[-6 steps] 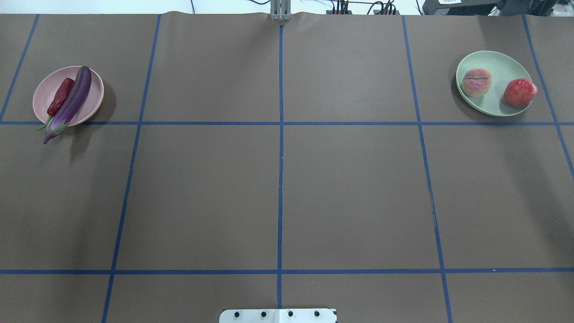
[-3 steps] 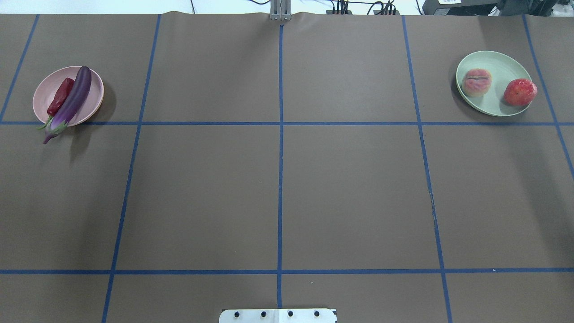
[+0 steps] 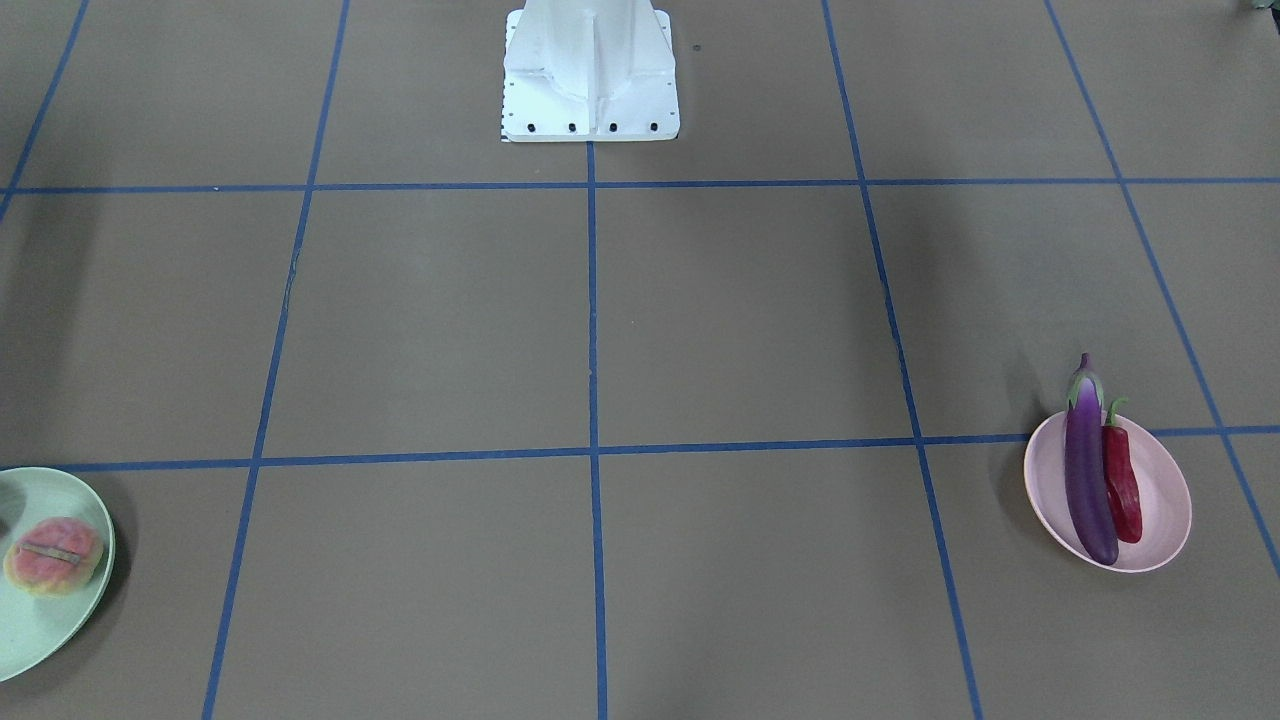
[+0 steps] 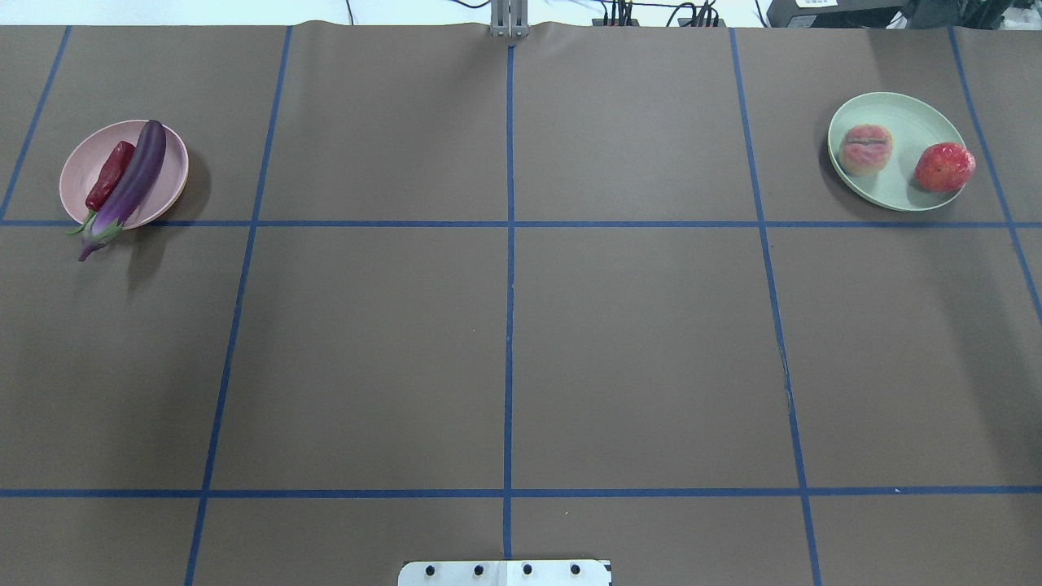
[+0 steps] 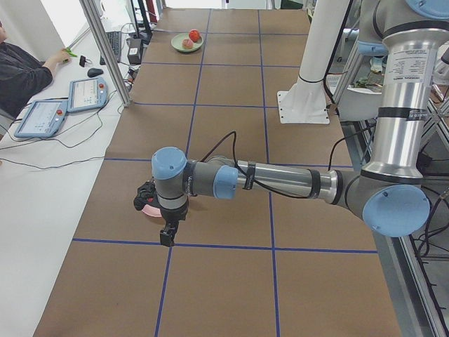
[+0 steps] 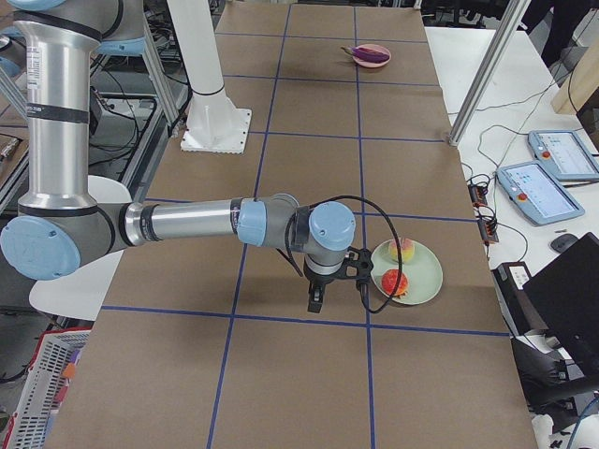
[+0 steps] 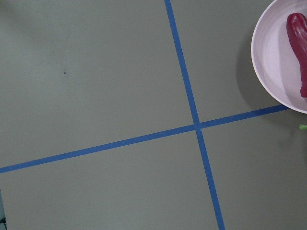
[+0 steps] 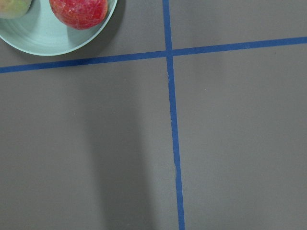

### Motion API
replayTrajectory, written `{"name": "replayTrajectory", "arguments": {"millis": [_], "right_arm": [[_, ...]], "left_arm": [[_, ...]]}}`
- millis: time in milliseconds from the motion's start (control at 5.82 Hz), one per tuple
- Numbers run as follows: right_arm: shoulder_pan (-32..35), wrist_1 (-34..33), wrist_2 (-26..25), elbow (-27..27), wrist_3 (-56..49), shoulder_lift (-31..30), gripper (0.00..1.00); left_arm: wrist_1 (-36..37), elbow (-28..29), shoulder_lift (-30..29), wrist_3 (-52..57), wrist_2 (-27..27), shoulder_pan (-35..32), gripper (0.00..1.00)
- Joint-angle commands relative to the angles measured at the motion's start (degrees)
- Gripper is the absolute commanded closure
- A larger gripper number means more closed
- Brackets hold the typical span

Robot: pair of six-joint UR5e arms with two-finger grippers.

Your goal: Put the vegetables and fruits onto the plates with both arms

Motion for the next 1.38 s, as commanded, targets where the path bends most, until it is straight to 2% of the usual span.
{"name": "replayTrajectory", "arguments": {"millis": [0,688,1203], "right_arm": [[-0.2,1.9,-0.3,-0.6,0.3,0.0,0.00],[-1.8,4.8,0.0,-4.0,0.1,0.0,0.00],[-1.8,5.9,0.0,-4.5,0.1,0.1,0.00]], "left_arm": [[1.4,-0.1,-0.1,0.0,0.1,0.1,0.00],[1.4,1.6,0.8,0.5,-0.7,0.1,0.00],[1.4,1.6,0.8,0.5,-0.7,0.1,0.00]]}}
